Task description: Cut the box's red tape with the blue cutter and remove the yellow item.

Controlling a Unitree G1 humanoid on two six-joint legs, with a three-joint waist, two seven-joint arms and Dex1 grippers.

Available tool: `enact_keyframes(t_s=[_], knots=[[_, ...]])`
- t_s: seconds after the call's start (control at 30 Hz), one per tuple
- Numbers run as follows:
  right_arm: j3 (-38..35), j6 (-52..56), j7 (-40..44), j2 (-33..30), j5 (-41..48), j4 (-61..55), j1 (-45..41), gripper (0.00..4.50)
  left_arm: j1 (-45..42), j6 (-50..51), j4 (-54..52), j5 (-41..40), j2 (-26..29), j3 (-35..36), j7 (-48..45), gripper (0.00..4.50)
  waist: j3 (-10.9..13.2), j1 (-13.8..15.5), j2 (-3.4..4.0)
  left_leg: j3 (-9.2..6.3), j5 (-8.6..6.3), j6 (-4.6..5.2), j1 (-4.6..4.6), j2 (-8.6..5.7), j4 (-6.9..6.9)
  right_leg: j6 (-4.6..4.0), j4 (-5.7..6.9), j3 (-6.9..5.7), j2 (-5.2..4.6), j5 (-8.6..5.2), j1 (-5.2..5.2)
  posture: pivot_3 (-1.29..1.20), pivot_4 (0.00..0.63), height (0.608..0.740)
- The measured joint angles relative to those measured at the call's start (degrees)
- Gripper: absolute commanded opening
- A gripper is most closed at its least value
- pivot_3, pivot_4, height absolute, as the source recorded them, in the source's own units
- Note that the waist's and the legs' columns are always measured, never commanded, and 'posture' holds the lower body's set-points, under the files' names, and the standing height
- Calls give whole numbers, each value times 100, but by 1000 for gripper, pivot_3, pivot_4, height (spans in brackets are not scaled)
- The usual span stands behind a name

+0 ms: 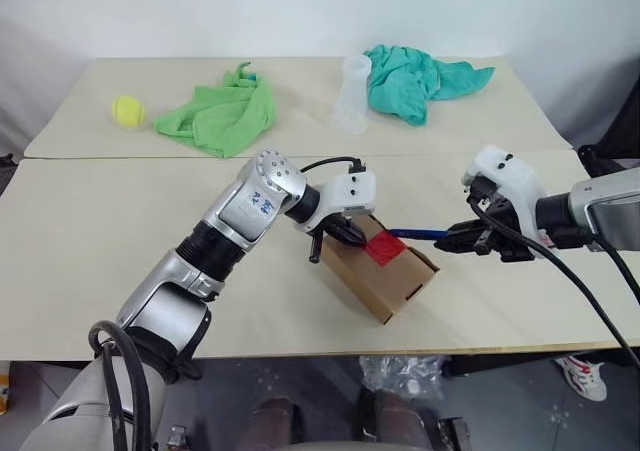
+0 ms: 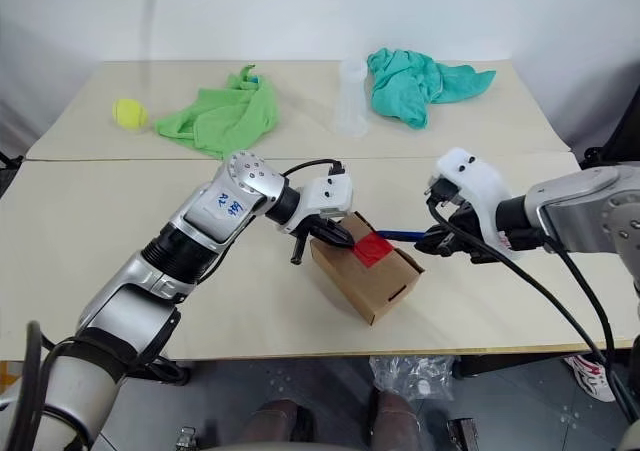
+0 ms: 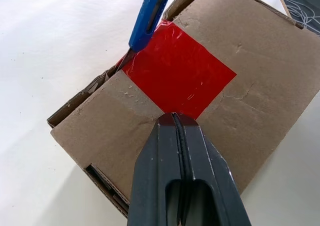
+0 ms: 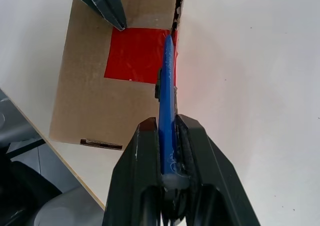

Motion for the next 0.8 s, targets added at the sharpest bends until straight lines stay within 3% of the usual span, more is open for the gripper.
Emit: enact_keyframes(t_s=[0.4,0.8], knots=[[187,-44,602,-372,-96,2,-97,157,18,0,-17,0,-24,1,0,0,0,3,0,-1,-4,0,-2,0,-4,0,-7,0,-1,0,-1,0,150,740],[255,-73,759,-330,-302,8,-30,157,77,54,-44,0,-19,51,21,0,-15,2,3,0,-7,-5,0,3,-4,0,-35,0,-1,0,0,0,150,740]])
